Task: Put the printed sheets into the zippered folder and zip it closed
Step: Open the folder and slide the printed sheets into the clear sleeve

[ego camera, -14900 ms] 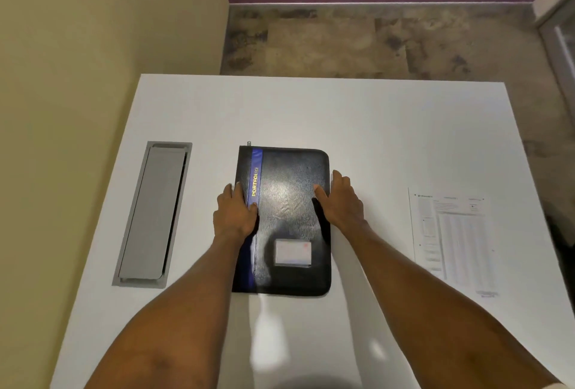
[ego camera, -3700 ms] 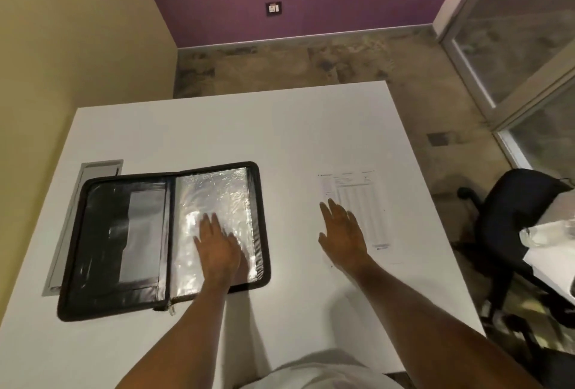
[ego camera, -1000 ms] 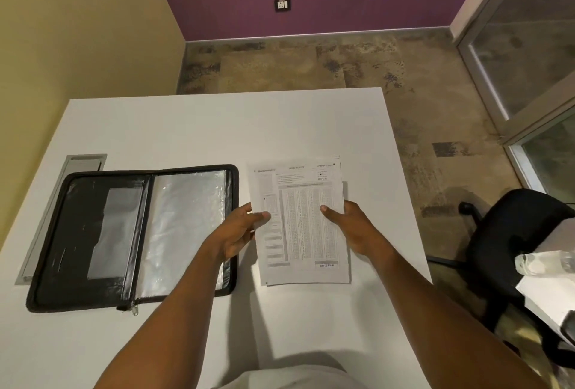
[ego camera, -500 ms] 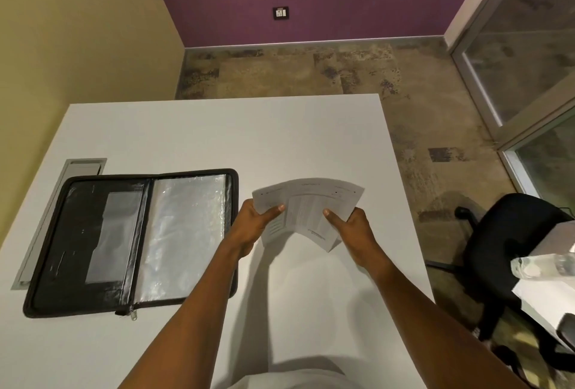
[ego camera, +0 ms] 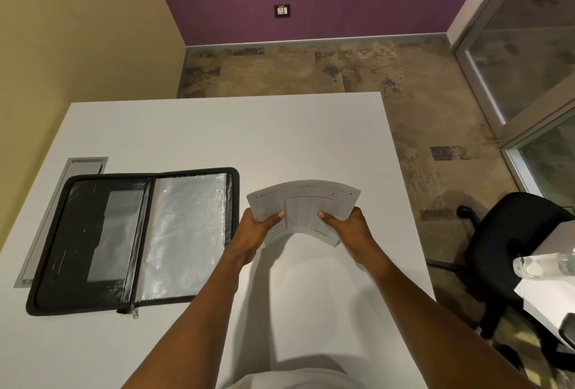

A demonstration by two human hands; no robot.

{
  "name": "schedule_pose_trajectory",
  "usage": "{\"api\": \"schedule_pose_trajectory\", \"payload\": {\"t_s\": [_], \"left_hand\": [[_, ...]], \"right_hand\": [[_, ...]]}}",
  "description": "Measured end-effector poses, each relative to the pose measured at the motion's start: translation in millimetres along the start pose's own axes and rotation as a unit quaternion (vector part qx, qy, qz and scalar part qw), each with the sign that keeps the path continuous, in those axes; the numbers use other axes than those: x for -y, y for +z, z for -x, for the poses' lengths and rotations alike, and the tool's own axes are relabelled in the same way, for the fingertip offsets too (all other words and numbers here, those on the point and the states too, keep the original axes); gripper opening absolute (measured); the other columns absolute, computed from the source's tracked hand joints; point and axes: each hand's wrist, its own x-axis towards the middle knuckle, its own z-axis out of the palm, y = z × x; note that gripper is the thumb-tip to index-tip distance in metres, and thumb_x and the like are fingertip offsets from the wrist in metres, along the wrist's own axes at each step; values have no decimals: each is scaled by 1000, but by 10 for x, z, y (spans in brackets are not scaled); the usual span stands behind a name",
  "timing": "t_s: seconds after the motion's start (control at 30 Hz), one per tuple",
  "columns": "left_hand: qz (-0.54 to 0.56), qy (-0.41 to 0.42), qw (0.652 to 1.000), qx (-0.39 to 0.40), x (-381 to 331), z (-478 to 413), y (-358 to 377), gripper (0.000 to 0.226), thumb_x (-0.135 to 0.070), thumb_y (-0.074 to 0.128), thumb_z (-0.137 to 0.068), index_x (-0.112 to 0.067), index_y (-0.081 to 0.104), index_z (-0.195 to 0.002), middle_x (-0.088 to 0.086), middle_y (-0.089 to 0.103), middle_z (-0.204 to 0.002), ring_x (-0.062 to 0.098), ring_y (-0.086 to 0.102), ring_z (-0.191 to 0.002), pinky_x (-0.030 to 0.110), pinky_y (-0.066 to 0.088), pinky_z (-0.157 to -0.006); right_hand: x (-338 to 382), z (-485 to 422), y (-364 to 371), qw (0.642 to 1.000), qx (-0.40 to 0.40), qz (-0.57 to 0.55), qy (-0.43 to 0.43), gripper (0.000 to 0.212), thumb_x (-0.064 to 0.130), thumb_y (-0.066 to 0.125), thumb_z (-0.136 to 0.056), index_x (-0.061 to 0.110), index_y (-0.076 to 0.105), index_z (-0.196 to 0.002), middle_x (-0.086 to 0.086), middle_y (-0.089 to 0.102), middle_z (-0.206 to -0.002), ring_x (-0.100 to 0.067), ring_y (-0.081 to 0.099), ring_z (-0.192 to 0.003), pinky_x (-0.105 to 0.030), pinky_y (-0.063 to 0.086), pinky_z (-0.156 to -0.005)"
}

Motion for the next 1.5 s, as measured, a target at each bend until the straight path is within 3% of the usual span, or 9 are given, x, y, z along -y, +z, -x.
{"api": "schedule_pose_trajectory", "payload": {"t_s": [0.27,0.53,0.67,0.77,0.93,1.07,1.33,1.43,1.5], "left_hand": [[2,-19,1000,-7,135,26,40,30,-12,76,-92,-18,71,-121,3,78,-115,19,74,-107,30,60,-88],[-8,-44,999,-6,314,56,-16,27,-15,77,-92,-18,73,-118,2,79,-113,23,73,-110,31,59,-90],[-34,-74,996,23,229,46,-222,35,-19,79,-90,-15,72,-123,2,78,-115,22,73,-111,40,57,-100],[-5,-82,996,46,135,85,-447,42,-14,76,-92,-8,66,-133,9,74,-125,24,70,-117,46,52,-107],[96,-78,989,80,-40,188,-889,41,-8,66,-100,-2,59,-140,19,65,-138,36,62,-128,54,48,-109],[93,-80,990,66,-171,273,-1283,37,-7,65,-100,-1,62,-136,21,68,-133,40,66,-122,57,53,-103],[111,-87,990,19,-216,321,-2064,35,-4,65,-98,0,64,-133,19,71,-129,37,68,-119,50,57,-99],[117,-105,987,12,-177,264,-2401,37,-6,68,-97,-3,64,-134,17,71,-128,35,69,-120,52,54,-103],[122,-129,984,10,-165,203,-2589,39,-7,69,-97,-3,63,-135,17,72,-128,33,70,-118,49,56,-100]], "right_hand": [[-80,-1,-2,1000,-1,-2,17,44,26,83,-86,14,68,-125,-4,76,-117,-23,72,-110,-43,59,-96],[-98,96,-8,1000,14,26,2,32,26,79,-90,21,68,-120,-2,76,-116,-19,71,-109,-33,58,-92],[24,115,13,993,79,83,-16,47,35,78,-90,20,65,-133,2,75,-122,-14,72,-111,-34,59,-95],[150,171,128,987,127,97,-2,47,39,77,-90,28,63,-133,10,76,-120,-7,73,-108,-26,60,-88],[302,259,484,985,143,92,-3,33,32,74,-94,38,63,-124,16,75,-115,-2,72,-106,-21,57,-87],[276,298,929,990,124,69,-12,43,32,76,-93,25,65,-134,8,74,-124,-9,71,-113,-30,56,-96],[296,209,1783,994,98,28,25,29,16,73,-95,22,70,-123,0,76,-121,-19,73,-110,-41,57,-100],[314,125,2077,992,104,58,35,27,14,72,-95,23,69,-121,3,76,-120,-13,74,-108,-35,58,-98],[325,69,2256,992,101,74,35,27,13,72,-95,24,68,-120,9,75,-115,-2,73,-100,-22,59,-88]]}}
